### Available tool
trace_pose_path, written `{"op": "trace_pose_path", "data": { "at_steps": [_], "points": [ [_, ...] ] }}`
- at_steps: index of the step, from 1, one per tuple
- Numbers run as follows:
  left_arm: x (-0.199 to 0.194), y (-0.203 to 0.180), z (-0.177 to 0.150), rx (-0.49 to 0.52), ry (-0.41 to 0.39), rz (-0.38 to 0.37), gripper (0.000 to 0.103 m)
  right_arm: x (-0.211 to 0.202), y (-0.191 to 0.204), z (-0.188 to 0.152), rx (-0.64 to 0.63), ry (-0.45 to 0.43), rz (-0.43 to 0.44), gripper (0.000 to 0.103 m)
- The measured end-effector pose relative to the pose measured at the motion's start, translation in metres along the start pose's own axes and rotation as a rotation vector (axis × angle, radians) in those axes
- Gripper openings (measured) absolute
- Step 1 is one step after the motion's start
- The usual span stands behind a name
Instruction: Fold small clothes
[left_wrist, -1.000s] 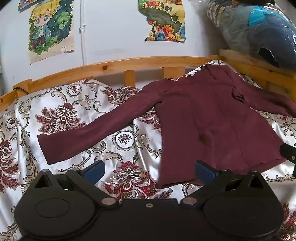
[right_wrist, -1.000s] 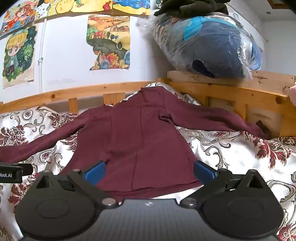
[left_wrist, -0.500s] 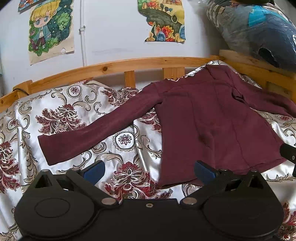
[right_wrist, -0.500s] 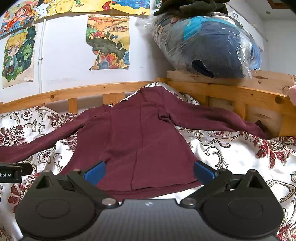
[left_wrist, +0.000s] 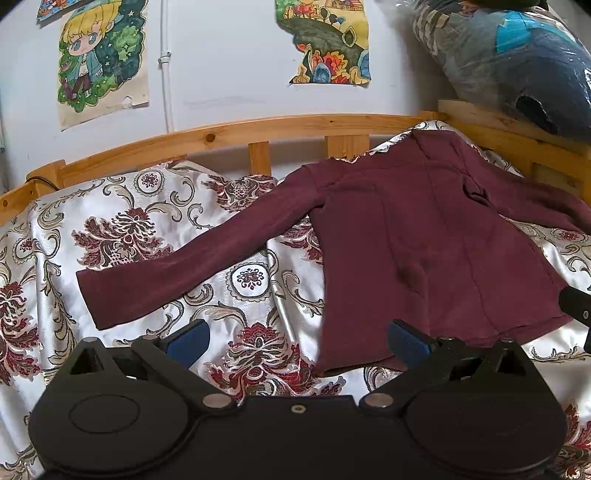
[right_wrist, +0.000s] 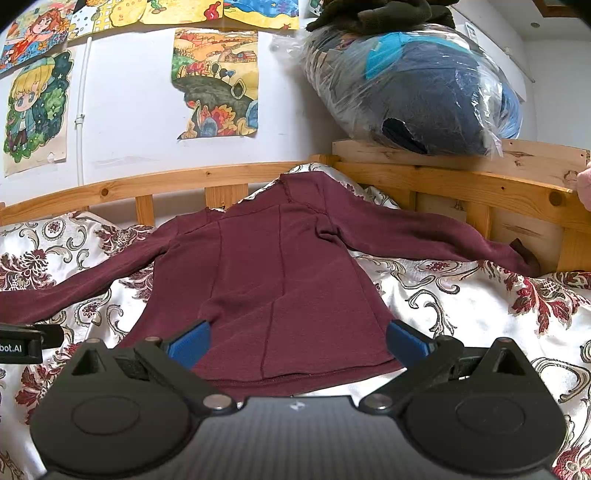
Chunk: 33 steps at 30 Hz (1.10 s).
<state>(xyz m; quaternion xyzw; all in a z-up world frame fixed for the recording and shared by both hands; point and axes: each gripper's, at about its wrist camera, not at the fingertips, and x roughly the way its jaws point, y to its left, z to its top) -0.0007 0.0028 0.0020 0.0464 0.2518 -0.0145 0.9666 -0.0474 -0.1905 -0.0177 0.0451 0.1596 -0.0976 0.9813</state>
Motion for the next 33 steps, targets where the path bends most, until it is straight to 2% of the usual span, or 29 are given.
{"op": "trace_pose_path", "data": {
  "at_steps": [33],
  "points": [
    [-0.001, -0.0061, 0.0016, 0.015, 0.008, -0.006, 0.102, 0.0008, -0.0011, 0.0004, 0.0, 0.003, 0.001, 0.103]
  ]
}}
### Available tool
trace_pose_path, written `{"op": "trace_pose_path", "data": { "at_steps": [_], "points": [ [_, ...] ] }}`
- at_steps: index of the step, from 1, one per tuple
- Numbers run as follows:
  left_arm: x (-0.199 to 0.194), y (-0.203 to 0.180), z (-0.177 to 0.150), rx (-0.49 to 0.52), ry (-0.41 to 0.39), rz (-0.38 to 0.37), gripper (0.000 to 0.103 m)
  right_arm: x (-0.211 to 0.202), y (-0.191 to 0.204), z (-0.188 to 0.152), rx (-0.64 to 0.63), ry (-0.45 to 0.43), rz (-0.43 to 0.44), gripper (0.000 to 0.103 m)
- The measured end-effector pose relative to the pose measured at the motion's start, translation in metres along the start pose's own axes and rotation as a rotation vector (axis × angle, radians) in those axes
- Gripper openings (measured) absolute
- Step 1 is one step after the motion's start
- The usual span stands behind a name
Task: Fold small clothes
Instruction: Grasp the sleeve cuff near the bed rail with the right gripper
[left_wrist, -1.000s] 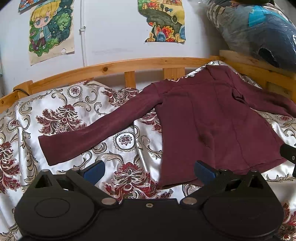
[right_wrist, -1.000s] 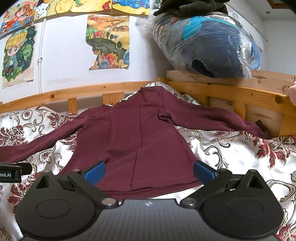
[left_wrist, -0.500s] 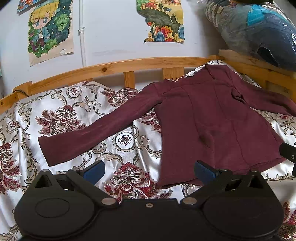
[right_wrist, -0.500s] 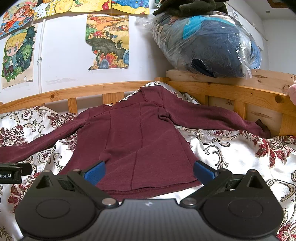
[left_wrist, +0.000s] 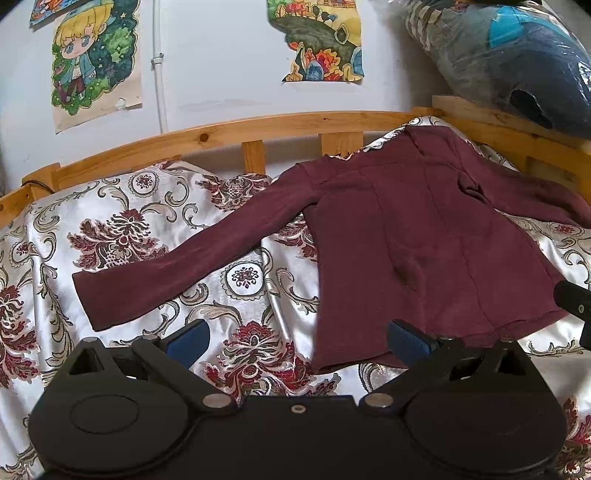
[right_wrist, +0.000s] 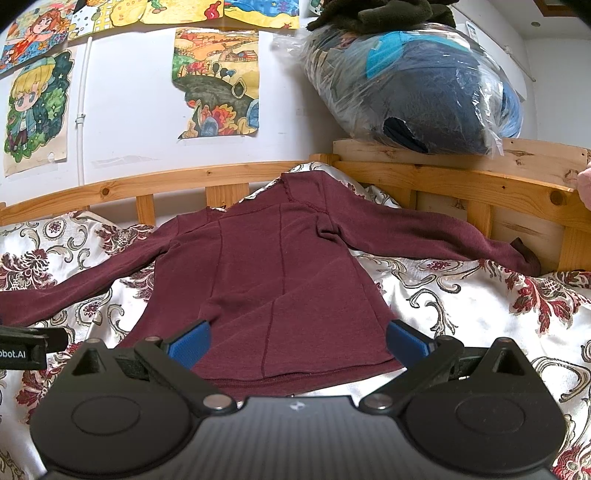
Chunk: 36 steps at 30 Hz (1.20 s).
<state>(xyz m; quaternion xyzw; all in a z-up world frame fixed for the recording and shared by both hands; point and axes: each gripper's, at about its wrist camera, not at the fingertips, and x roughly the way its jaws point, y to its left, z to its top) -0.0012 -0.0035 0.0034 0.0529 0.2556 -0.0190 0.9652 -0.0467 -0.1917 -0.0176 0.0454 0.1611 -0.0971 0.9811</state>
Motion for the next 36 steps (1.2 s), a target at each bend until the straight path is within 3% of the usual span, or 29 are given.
{"op": "trace_pose_path", "data": {
  "at_steps": [10, 20, 23, 25, 26, 31, 36],
  "points": [
    [0.01, -0.007, 0.004, 0.015, 0.026, 0.008, 0.102, 0.002, -0.007, 0.011, 0.029, -0.042, -0.079, 0.103],
    [0.058, -0.036, 0.093, 0.099, 0.095, -0.062, 0.102, 0.061, -0.085, 0.079, 0.123, -0.004, -0.083, 0.103],
    [0.083, -0.053, 0.109, 0.14, 0.111, -0.065, 0.102, 0.082, -0.112, 0.09, 0.2, 0.001, -0.143, 0.103],
    [0.1, -0.066, 0.113, 0.172, 0.12, -0.07, 0.102, 0.095, -0.131, 0.094, 0.232, 0.008, -0.236, 0.103],
    [0.11, -0.073, 0.113, 0.186, 0.127, -0.081, 0.102, 0.1, -0.144, 0.093, 0.26, 0.008, -0.301, 0.103],
    [0.14, -0.095, 0.104, 0.21, 0.112, -0.167, 0.102, 0.116, -0.192, 0.082, 0.35, 0.022, -0.438, 0.099],
    [0.164, -0.114, 0.102, 0.27, 0.115, -0.215, 0.102, 0.133, -0.229, 0.072, 0.384, 0.075, -0.546, 0.078]
  ]
}}
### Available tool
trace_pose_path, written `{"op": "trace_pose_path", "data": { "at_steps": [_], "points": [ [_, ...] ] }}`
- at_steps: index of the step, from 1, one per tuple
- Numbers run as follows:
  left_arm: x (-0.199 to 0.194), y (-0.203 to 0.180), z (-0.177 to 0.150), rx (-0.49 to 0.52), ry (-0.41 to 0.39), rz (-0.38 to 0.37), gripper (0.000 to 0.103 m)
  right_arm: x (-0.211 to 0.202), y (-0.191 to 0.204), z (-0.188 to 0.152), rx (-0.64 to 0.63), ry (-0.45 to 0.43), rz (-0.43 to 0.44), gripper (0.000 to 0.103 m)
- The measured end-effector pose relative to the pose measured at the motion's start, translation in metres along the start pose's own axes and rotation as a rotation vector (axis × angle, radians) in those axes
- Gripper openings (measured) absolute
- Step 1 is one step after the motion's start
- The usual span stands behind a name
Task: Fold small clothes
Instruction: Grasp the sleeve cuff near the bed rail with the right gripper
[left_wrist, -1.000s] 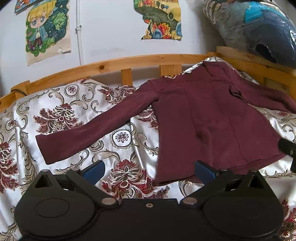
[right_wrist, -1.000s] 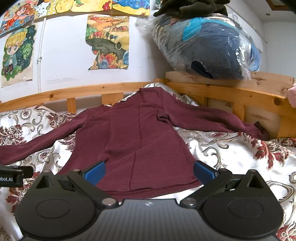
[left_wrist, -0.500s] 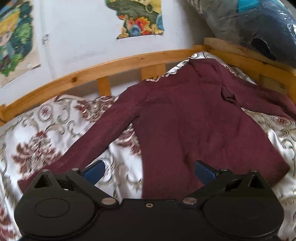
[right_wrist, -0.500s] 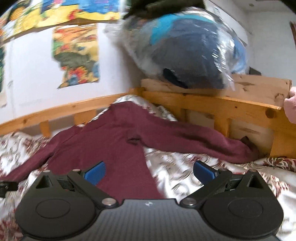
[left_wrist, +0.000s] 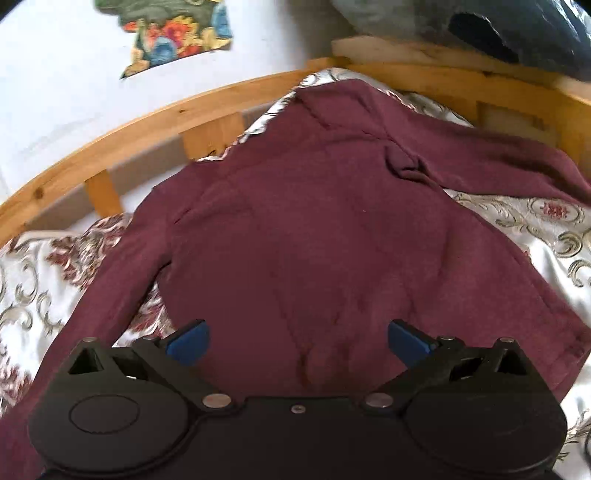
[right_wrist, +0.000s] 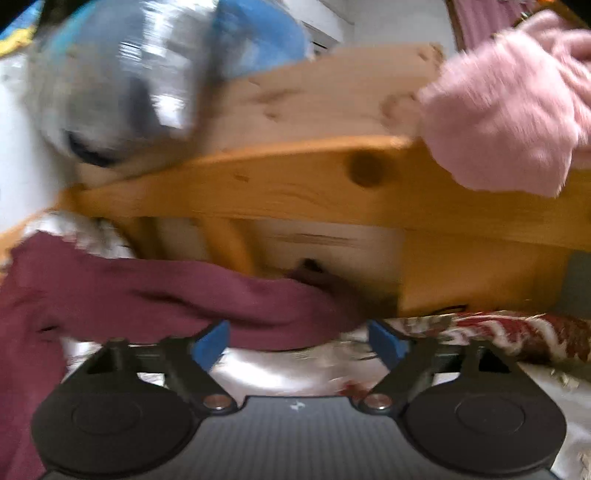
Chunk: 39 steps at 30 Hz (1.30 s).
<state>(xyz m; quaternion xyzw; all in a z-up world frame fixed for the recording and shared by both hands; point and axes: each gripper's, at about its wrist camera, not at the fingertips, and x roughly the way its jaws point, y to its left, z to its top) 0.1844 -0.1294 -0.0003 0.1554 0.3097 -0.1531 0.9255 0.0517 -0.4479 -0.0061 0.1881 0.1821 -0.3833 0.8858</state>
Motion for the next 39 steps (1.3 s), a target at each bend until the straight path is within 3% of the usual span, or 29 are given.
{"op": "trace_pose_path", "data": {
  "at_steps": [4, 11, 13, 15, 18, 25, 31, 39],
  "points": [
    [0.014, 0.0, 0.002, 0.034, 0.024, 0.003, 0.102, 0.02, -0.003, 0.006, -0.02, 0.02, -0.023, 0.065],
    [0.012, 0.008, -0.001, 0.033, 0.04, 0.02, 0.102, 0.041, 0.002, 0.008, -0.031, 0.085, -0.018, 0.061],
    [0.011, 0.007, -0.001, 0.03, 0.043, 0.03, 0.102, 0.045, 0.007, 0.01, -0.026, 0.113, -0.023, 0.052],
    [0.012, 0.005, 0.002, 0.024, 0.058, 0.035, 0.102, 0.05, 0.009, 0.013, -0.014, 0.13, -0.031, 0.03],
    [0.012, 0.001, 0.006, 0.007, 0.065, 0.039, 0.102, 0.051, 0.011, 0.012, -0.006, 0.134, -0.023, 0.011],
    [0.009, -0.008, 0.014, -0.025, 0.06, 0.036, 0.102, 0.02, 0.032, 0.02, -0.08, 0.058, 0.03, 0.008],
    [0.002, -0.005, 0.021, -0.037, 0.032, 0.041, 0.102, -0.034, 0.067, 0.025, -0.214, -0.065, 0.095, 0.007],
    [0.0, 0.019, 0.034, -0.069, 0.007, 0.067, 0.102, -0.114, 0.142, 0.035, -0.379, -0.257, 0.269, 0.006]
  ]
}}
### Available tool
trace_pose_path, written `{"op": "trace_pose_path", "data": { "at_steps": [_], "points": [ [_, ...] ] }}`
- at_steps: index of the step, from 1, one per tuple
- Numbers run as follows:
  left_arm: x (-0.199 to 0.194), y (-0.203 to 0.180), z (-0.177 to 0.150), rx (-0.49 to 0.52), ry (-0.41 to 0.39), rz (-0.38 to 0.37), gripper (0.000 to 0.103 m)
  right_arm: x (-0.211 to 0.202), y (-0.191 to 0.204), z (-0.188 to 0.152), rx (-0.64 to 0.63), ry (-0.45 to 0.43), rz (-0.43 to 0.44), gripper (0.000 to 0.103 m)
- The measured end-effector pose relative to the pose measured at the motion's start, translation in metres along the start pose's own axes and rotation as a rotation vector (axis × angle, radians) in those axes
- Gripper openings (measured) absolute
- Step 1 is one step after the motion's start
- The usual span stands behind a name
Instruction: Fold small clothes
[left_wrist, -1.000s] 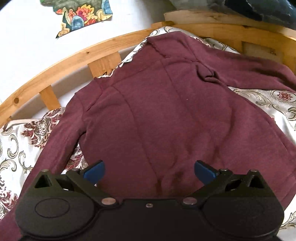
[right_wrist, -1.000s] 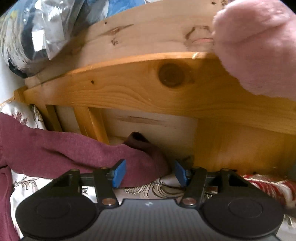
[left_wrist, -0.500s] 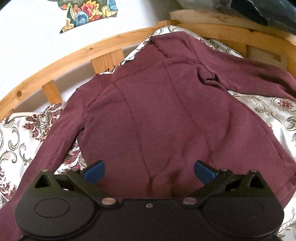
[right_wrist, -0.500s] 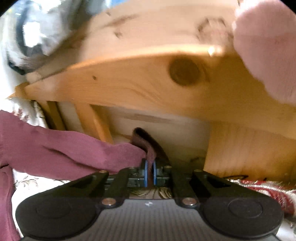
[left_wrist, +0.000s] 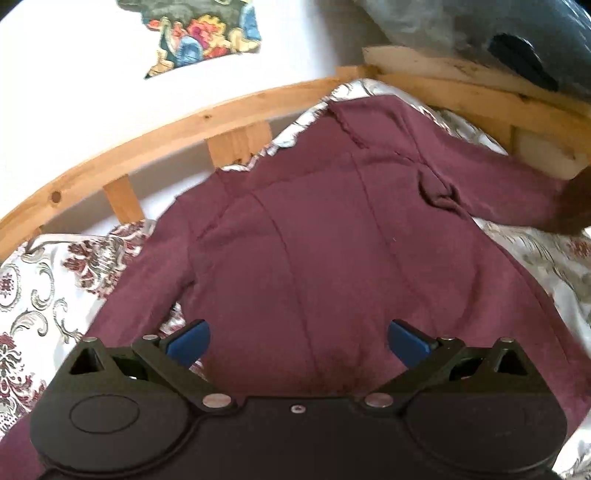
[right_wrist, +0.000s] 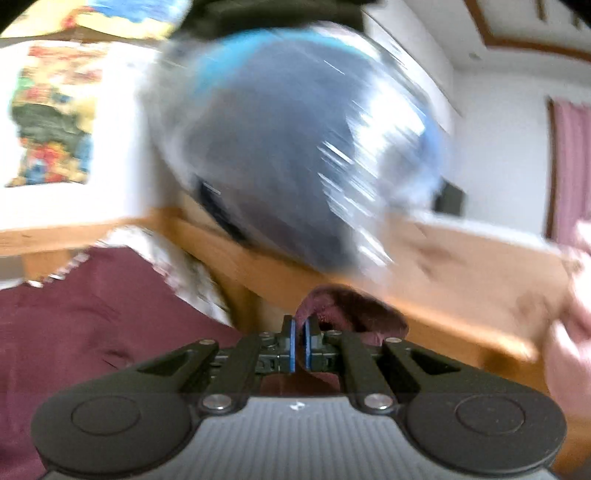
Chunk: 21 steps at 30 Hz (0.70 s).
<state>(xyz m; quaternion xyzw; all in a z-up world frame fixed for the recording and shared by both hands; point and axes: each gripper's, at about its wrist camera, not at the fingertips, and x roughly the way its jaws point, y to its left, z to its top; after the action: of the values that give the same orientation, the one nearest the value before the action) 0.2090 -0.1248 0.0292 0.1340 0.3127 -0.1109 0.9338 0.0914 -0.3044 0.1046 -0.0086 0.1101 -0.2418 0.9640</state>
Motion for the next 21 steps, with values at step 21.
{"op": "trace_pose_path", "data": {
  "at_steps": [21],
  "points": [
    [0.002, 0.093, -0.017, -0.091, 0.046, 0.196, 0.102, -0.056, 0.231, -0.056, -0.44, -0.055, 0.608, 0.006]
  ]
}}
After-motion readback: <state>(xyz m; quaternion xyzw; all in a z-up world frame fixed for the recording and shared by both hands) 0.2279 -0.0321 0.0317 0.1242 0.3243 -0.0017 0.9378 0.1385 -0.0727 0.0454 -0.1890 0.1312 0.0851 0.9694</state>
